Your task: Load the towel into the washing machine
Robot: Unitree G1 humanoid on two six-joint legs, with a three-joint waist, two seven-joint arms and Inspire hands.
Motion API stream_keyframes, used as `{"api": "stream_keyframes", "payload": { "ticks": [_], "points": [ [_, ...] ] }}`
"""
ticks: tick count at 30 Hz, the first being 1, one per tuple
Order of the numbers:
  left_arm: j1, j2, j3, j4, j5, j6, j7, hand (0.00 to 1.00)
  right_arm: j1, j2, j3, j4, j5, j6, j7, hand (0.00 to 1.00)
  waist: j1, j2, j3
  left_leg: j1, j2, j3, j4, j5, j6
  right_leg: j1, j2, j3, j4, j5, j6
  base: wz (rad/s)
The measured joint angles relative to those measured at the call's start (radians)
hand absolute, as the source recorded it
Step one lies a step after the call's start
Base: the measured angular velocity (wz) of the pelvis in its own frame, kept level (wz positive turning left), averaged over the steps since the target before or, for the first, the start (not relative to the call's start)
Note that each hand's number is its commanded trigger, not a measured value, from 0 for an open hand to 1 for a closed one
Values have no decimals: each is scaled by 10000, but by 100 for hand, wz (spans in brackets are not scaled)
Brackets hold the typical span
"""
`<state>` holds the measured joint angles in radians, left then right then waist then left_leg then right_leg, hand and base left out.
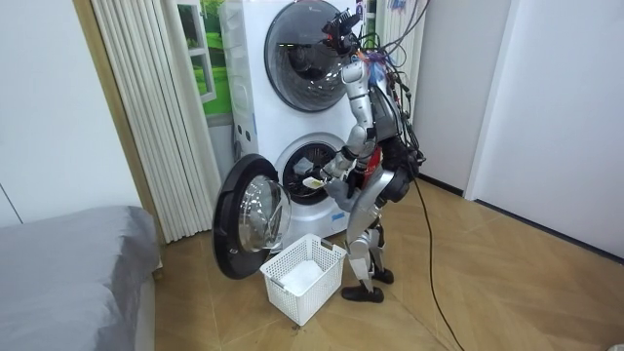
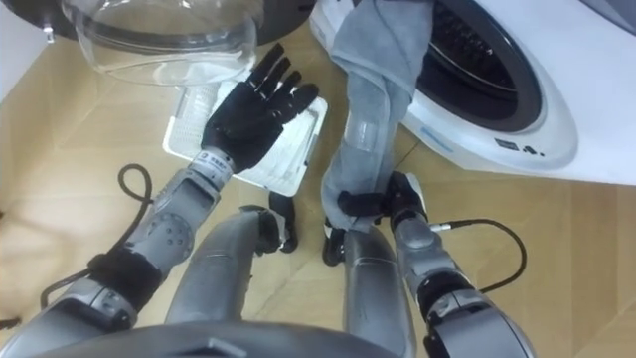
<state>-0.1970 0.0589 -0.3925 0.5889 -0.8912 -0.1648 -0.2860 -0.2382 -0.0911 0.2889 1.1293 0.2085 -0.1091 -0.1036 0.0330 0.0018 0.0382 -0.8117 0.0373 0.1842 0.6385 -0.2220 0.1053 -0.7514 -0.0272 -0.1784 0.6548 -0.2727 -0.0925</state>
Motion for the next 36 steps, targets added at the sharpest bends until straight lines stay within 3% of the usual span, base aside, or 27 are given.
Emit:
{"api": "stream_keyframes", "payload": {
  "ticks": [3, 8, 12, 15, 18, 23, 26, 29, 31, 36],
  "points": [
    [1, -74, 131, 1, 640, 3, 209, 0, -131, -36, -67, 98, -13, 13, 173, 100, -1, -1, 3, -3, 0, -6, -6, 7, -9, 4, -7, -20, -1, -4, -7, 1],
    [-12, -114, 231, 1, 766, 2, 412, 0, -270, -108, -180, 353, -97, 29, 465, 100, -31, -24, 24, 10, -90, -79, -139, 102, -24, 20, -90, -108, -26, -13, -21, 8],
    [-16, -124, 322, 0, 761, 3, 668, 0, -374, -184, -160, 490, -5, 84, 740, 100, 1, -61, 128, 4, -96, -98, -165, 111, -31, 18, -95, -129, -43, -25, -36, 1],
    [-112, -188, 354, -28, 767, 2, 856, 0, -479, -191, -160, 508, 540, 150, 711, 100, 16, -139, 185, -61, -121, -117, -143, 111, -32, -39, -129, -168, 23, -77, -48, 5],
    [-253, -192, 343, -35, 744, 0, 996, 0, -597, -218, -186, 718, 1264, 207, 703, 100, 18, -145, 192, -127, -145, -195, -125, 113, -35, -54, -137, -223, 30, -83, -45, 7],
    [-288, -126, 387, -30, 665, -1, 1275, 0, -857, -230, -1177, 715, 3091, 468, 583, 100, -26, -164, 201, -134, -216, -209, -130, 116, -32, -72, -210, -234, 84, -130, -7, 2],
    [-280, -167, 541, -30, 662, 23, 1601, 0, -1099, -301, -1997, 675, 4808, 469, 208, 100, -58, -283, 208, -128, -363, -213, -125, 137, 4, -170, -372, -229, 320, -259, 27, 11],
    [-278, -111, 668, -46, 718, 58, 1918, 0, -1375, -392, -2489, 565, 6090, 462, -275, 100, -155, -547, 199, -99, -389, -211, -57, 149, 9, -166, -402, -222, 388, -281, 27, 1],
    [-222, -88, 704, -163, 1206, 57, 2133, 0, -1473, -622, -2718, 478, 6635, 469, -399, 100, -269, -756, 184, -84, -398, -214, -40, 172, 15, -134, -412, -228, 391, -285, 27, 2],
    [-123, 112, 741, -458, 1390, 123, 2396, 0, -1684, -1302, -2735, 68, 7522, 774, -884, 100, -304, -919, 181, -141, -378, -193, 17, 177, 29, -161, -415, -230, 431, -274, 43, 0]
  ]
}}
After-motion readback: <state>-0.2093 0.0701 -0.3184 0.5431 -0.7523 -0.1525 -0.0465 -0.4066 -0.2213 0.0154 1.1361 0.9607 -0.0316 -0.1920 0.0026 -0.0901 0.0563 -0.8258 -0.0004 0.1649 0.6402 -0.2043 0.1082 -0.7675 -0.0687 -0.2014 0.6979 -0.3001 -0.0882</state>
